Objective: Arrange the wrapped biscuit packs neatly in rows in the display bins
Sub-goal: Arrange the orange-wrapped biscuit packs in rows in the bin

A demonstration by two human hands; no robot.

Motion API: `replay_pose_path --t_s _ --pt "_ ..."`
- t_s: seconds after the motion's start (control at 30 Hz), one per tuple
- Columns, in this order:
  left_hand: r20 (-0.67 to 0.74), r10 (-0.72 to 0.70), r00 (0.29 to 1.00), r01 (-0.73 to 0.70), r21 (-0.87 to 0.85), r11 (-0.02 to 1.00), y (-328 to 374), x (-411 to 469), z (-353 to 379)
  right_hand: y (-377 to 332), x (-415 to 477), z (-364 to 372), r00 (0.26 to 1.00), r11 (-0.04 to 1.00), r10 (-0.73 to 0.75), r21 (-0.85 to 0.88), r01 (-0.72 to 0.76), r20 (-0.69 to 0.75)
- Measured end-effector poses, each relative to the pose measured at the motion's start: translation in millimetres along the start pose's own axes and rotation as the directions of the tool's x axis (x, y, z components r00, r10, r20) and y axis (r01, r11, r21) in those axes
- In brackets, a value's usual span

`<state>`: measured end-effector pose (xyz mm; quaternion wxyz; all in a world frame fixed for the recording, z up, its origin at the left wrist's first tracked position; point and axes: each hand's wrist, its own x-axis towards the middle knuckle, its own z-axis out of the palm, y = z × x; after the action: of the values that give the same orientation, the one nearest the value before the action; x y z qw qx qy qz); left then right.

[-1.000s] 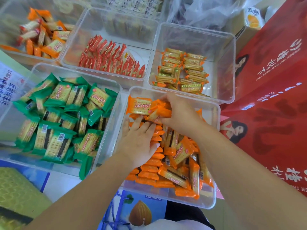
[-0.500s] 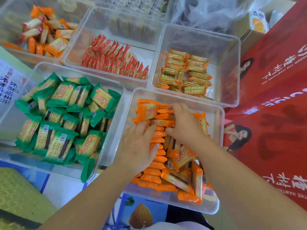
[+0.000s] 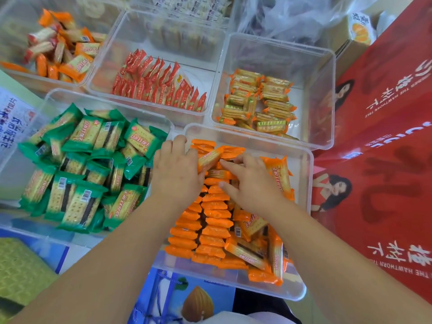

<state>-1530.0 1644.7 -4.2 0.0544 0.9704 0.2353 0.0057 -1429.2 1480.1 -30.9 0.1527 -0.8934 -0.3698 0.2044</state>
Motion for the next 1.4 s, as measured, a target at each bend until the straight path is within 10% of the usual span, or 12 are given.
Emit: replay_pose_path --t_s 0.2,0.4,1.03,1.27,1.4 --pt "-0.141 -0.029 0.990 -0.013 -0.283 0.959 -9.2 -14.0 5.7 -8.8 12.8 -0.6 0.991 0.997 0.074 -0.002 -0.075 0.111" --pt "-0.269 -0.209 0.940 0.034 -0.537 0.843 -21.7 -34.7 13.1 -4.3 16.8 -9.2 0.989 0.995 0.093 0.040 -0.088 -0.116" --pt "-0.223 -0.098 0.970 0.013 -0.356 0.934 -21.6 -35.2 19.2 -17.9 23.9 -19.7 0.998 0.999 -0.051 -0.007 0.051 -0.043" --pt "-0.217 -0.095 0.971 0.013 -0.352 0.936 -21.5 -35.4 18.8 -17.9 13.1 -1.1 0.964 0.999 -0.006 -0.052 -0.008 -0.264" --pt "-0.212 -0.094 0.973 0.011 -0.360 0.933 -21.4 -35.6 18.4 -12.1 -0.8 19.1 0.988 0.973 0.144 -0.188 -0.132 0.049"
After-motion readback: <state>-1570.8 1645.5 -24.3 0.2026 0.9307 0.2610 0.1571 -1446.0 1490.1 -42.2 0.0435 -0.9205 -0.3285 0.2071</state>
